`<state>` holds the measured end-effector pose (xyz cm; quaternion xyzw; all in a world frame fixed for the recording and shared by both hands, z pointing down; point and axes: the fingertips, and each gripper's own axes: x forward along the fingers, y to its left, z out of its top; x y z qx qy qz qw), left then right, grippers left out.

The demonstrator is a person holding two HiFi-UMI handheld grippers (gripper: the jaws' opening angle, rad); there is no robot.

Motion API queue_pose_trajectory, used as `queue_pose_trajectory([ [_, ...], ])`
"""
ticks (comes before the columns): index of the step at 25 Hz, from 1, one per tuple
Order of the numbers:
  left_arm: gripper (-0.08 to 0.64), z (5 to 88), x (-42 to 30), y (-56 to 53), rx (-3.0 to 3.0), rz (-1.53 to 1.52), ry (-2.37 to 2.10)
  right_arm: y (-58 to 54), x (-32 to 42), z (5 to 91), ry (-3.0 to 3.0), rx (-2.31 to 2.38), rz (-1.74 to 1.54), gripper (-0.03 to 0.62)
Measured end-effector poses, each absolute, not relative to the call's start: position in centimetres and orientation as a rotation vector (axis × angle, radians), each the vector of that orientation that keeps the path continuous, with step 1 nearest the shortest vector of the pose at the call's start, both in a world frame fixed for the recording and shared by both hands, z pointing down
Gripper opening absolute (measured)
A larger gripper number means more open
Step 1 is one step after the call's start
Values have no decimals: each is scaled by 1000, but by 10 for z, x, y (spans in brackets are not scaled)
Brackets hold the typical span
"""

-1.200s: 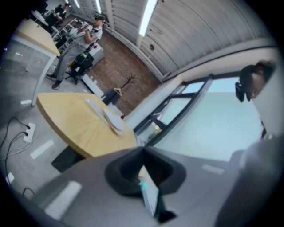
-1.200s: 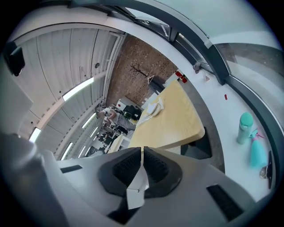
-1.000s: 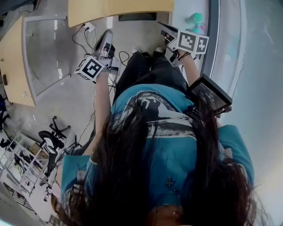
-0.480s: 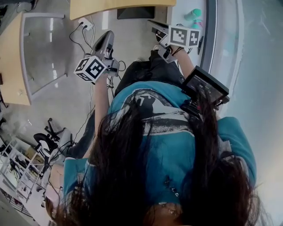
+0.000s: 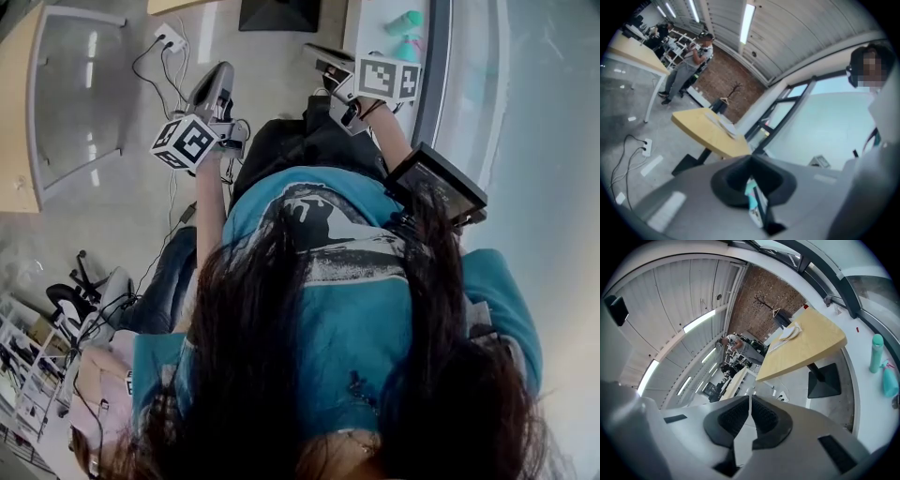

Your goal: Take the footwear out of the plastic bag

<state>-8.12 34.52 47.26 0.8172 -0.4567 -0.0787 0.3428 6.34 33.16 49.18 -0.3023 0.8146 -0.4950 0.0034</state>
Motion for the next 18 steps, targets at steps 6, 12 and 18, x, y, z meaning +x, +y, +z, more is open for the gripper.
queue_pose_trajectory([
  [6,0,477,-78,340,2125,-199,-1159,332,62,497,2561,-957,-1575,29],
  [12,0,473,-75,333,2139,-212,-1141,331,61,494,2561,-962,-1569,29],
  [18,0,474,-65,332,2161,-180,-1101,329,65,494,2527,-975,-1572,29],
])
